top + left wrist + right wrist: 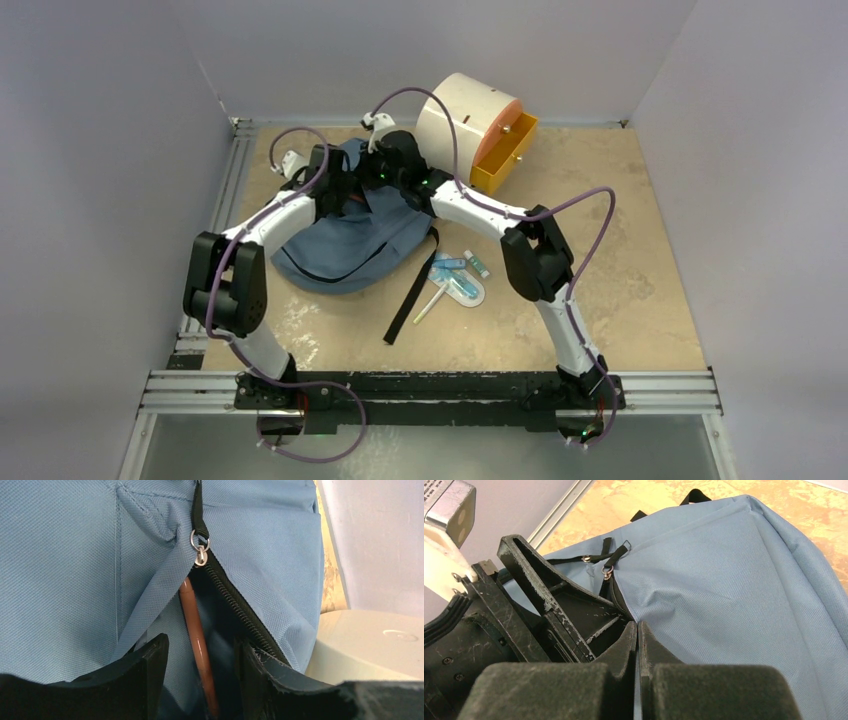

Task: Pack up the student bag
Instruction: Place the stationery in the student bag.

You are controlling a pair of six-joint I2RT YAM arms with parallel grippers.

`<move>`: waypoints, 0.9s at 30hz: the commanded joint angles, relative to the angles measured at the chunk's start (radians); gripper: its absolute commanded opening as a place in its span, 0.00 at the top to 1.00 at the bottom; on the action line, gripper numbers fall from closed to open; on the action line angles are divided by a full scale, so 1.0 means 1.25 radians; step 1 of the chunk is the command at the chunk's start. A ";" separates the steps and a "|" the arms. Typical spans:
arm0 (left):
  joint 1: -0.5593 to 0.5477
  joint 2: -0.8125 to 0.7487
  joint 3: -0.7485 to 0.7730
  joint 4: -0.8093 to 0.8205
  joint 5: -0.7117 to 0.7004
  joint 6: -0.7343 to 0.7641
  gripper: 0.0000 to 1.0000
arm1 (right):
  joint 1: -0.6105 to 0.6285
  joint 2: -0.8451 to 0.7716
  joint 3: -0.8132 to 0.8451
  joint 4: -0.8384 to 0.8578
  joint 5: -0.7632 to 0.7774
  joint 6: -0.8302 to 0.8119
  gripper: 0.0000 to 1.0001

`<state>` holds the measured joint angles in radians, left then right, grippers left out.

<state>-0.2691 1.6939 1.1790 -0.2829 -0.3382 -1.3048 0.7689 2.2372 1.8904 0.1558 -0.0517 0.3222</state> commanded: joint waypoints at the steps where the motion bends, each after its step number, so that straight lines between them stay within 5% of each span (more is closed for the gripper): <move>1: 0.006 -0.062 -0.005 0.073 0.047 0.049 0.50 | 0.022 -0.076 0.015 0.048 -0.048 0.019 1.00; 13: 0.014 -0.340 -0.095 -0.022 0.058 0.185 0.50 | 0.021 -0.064 0.019 0.052 -0.038 0.021 1.00; 18: 0.015 -0.495 -0.232 0.092 0.271 0.390 0.50 | 0.018 -0.065 0.017 0.056 -0.041 0.022 1.00; 27: -0.039 -0.679 -0.479 0.185 0.516 0.459 0.50 | 0.009 -0.066 0.018 0.055 -0.078 0.020 1.00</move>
<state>-0.2672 0.9051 0.6640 -0.1562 0.1314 -0.8131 0.7834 2.2356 1.8904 0.1627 -0.0853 0.3328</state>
